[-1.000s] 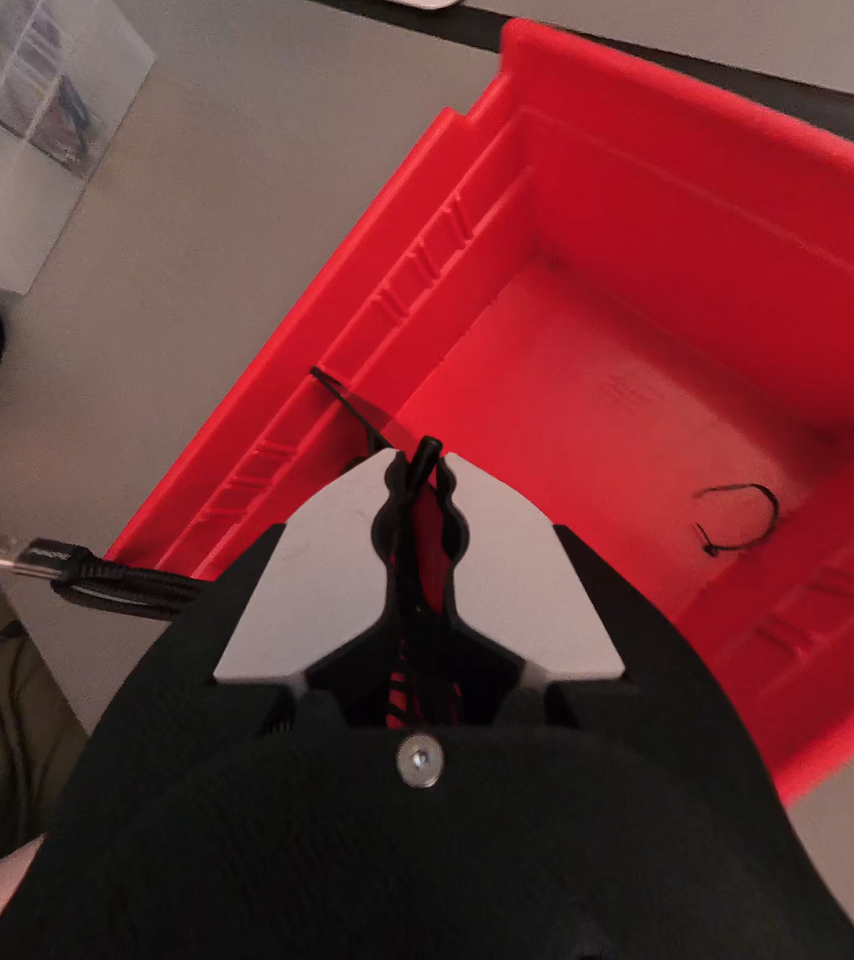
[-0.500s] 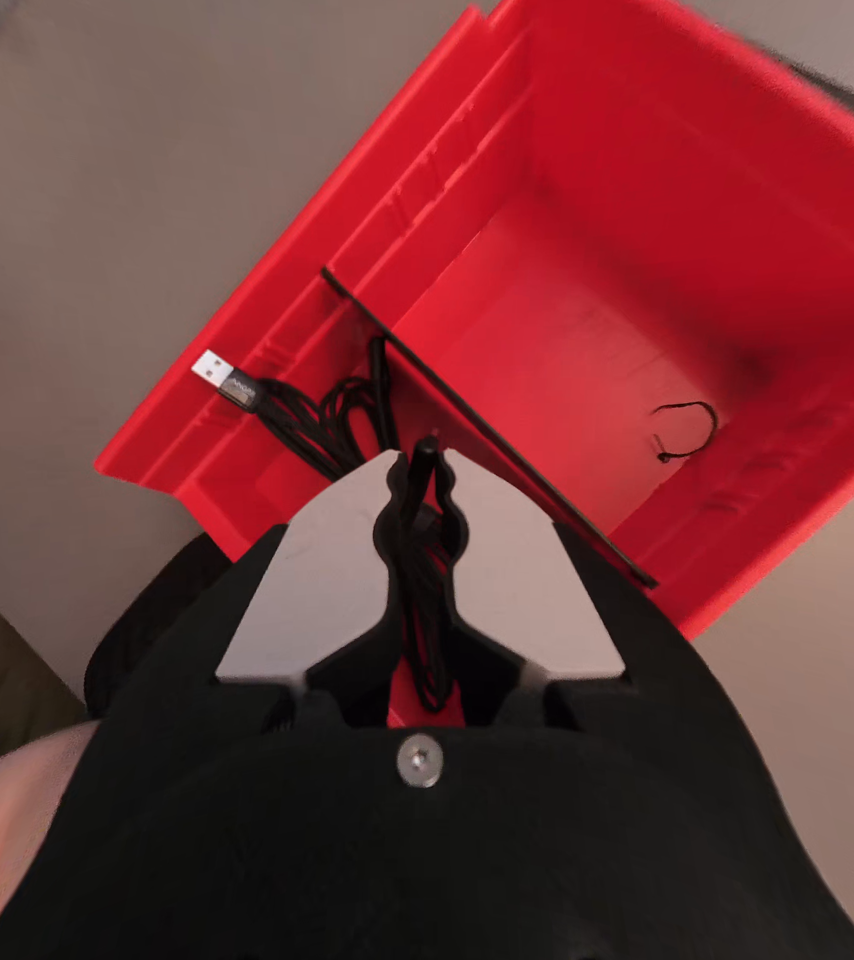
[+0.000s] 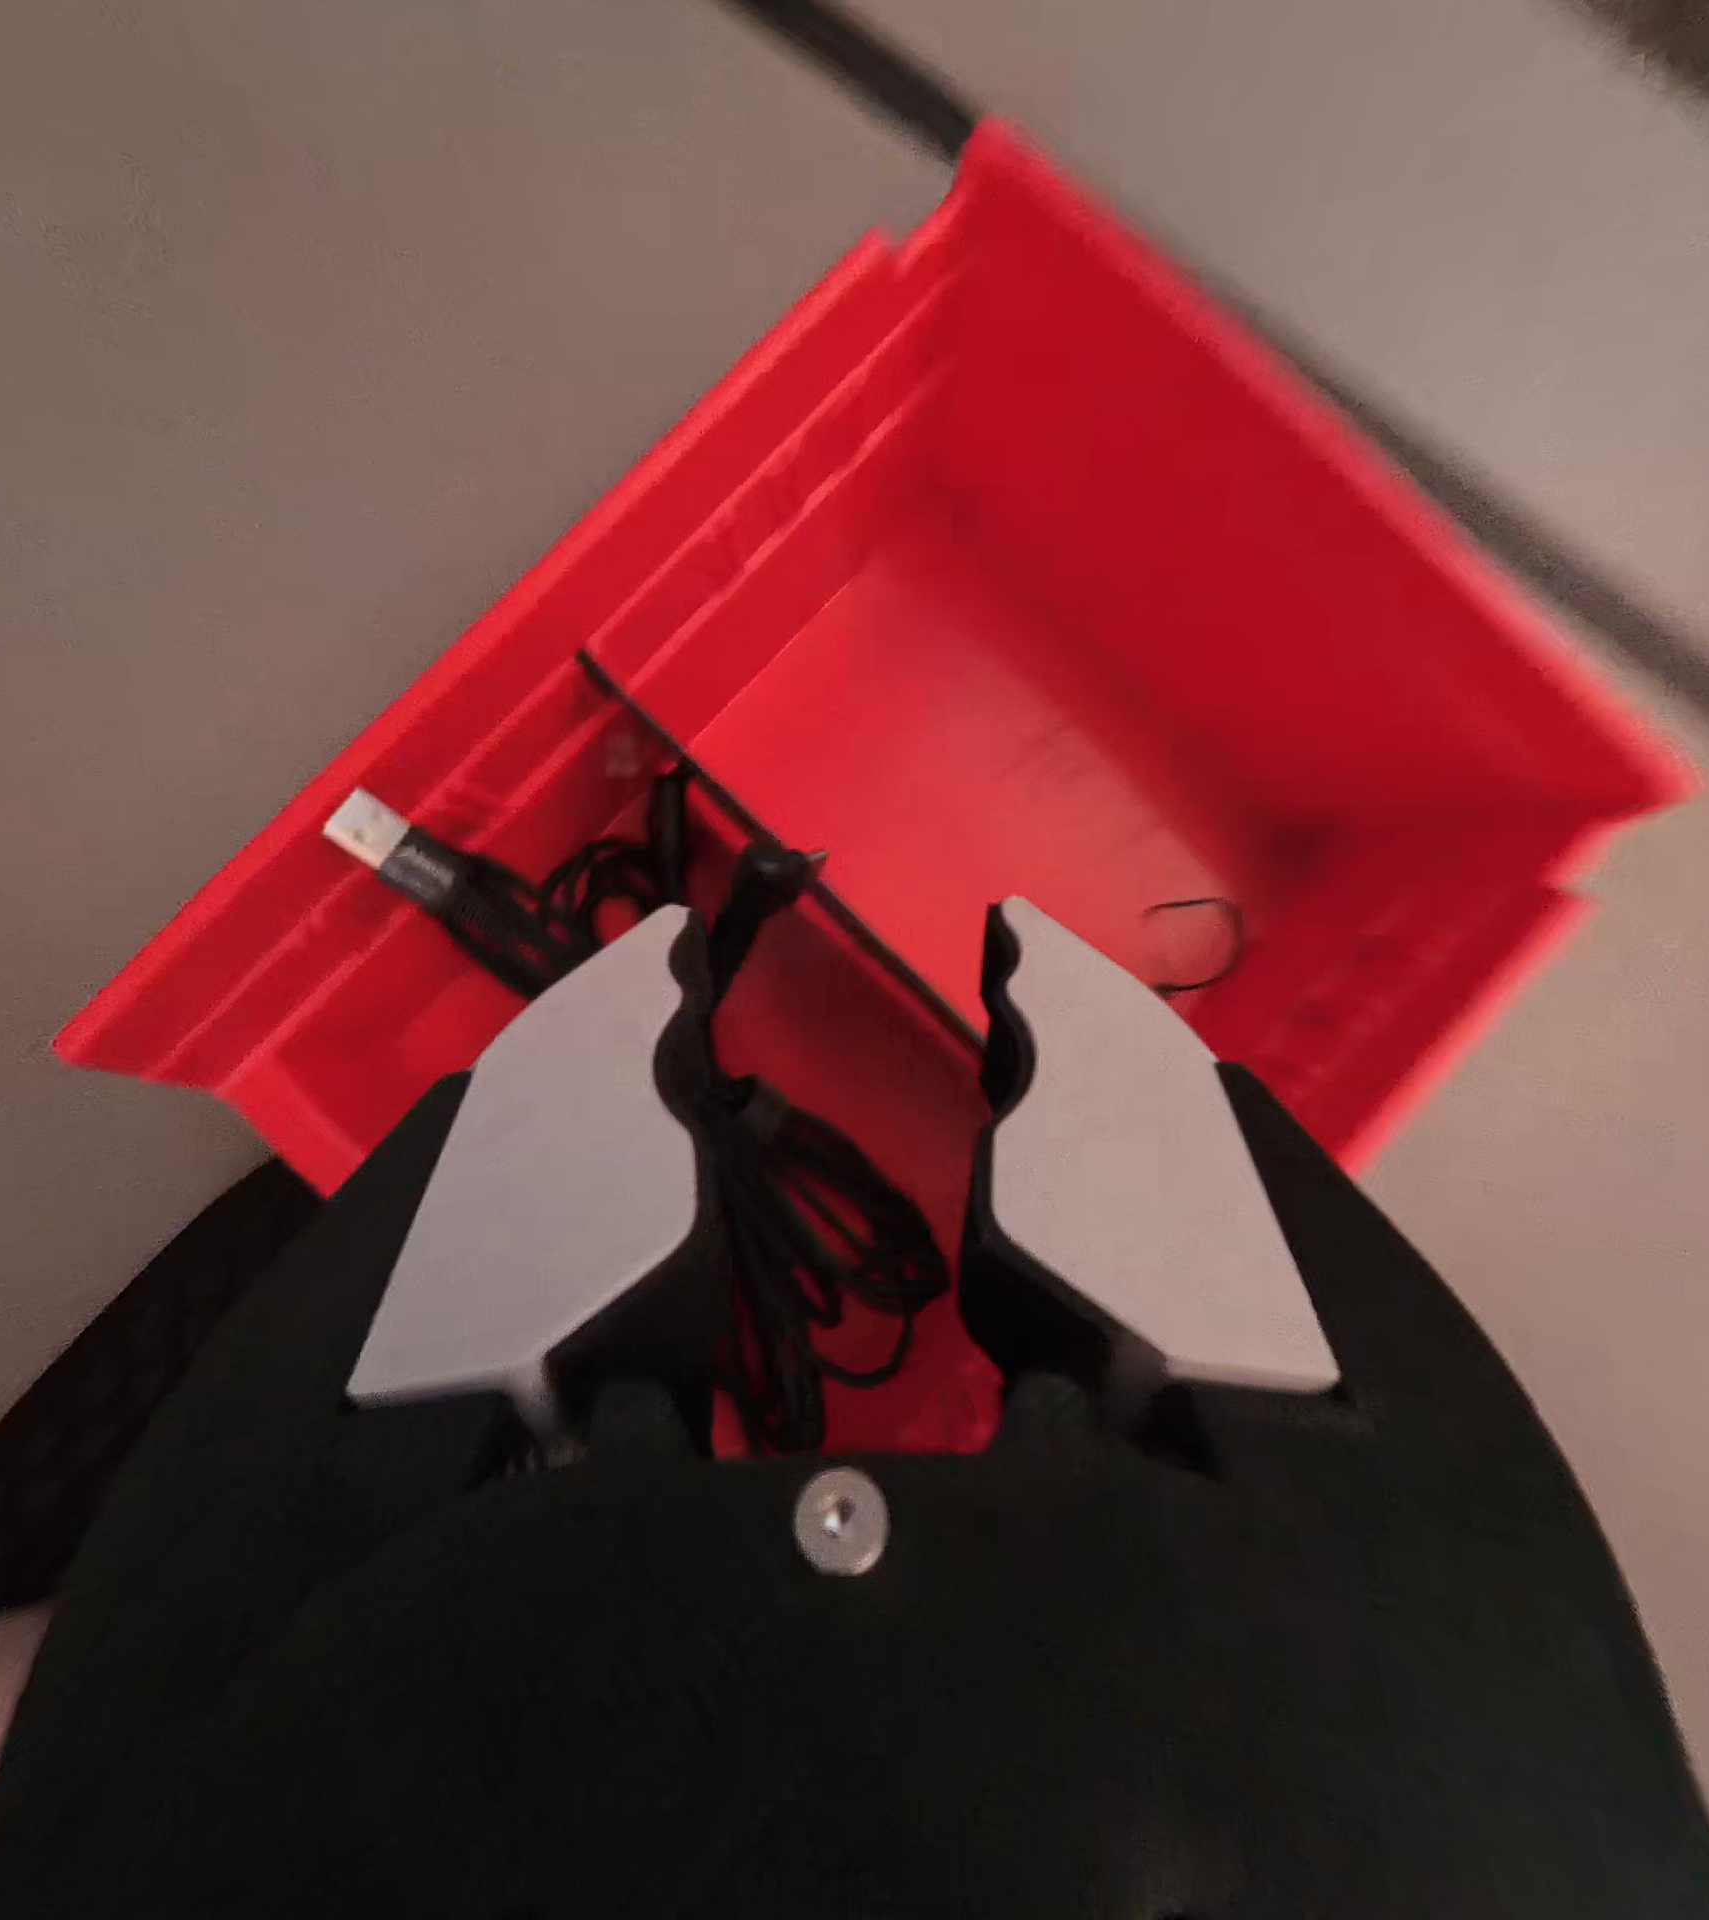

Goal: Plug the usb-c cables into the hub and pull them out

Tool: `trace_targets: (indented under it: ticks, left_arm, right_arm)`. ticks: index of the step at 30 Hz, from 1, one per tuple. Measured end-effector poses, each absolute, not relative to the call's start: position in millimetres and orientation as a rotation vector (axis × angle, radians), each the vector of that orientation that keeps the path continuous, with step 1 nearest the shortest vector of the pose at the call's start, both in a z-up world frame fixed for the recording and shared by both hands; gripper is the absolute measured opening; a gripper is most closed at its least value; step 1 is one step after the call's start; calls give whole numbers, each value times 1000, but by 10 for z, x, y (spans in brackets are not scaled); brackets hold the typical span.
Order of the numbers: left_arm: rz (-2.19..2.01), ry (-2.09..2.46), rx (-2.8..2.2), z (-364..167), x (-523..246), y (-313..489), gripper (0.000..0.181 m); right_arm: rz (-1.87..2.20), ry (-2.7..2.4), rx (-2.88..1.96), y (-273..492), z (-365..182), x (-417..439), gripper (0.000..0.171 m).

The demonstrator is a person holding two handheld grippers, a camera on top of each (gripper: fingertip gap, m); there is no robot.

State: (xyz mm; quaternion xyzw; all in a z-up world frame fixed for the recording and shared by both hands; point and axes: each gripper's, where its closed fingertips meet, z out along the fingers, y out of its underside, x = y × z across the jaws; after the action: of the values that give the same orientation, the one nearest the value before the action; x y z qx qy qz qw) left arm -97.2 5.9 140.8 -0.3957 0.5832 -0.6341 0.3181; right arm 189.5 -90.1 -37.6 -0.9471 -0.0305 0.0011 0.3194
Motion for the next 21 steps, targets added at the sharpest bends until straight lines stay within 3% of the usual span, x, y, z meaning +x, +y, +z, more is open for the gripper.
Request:
trace_targets:
  ticks: [2,6,12,21]
  left_arm:
    - [-1658,1542,-1043,1391,-958,46,9]
    - [-1648,1571,-1050,1328,-913,-9,9]
    - [-1630,1664,-1062,1141,-796,-177,10]
    - [-1541,1798,-1054,883,-673,-417,9]
  right_arm:
    - [-195,-60,-2371,-853,-41,1997,61]
    - [-349,-216,-1955,-618,855,1606,61]
    - [361,-437,-1196,-742,2054,70,50]
    - [621,-565,-1427,-230,1485,-621,52]
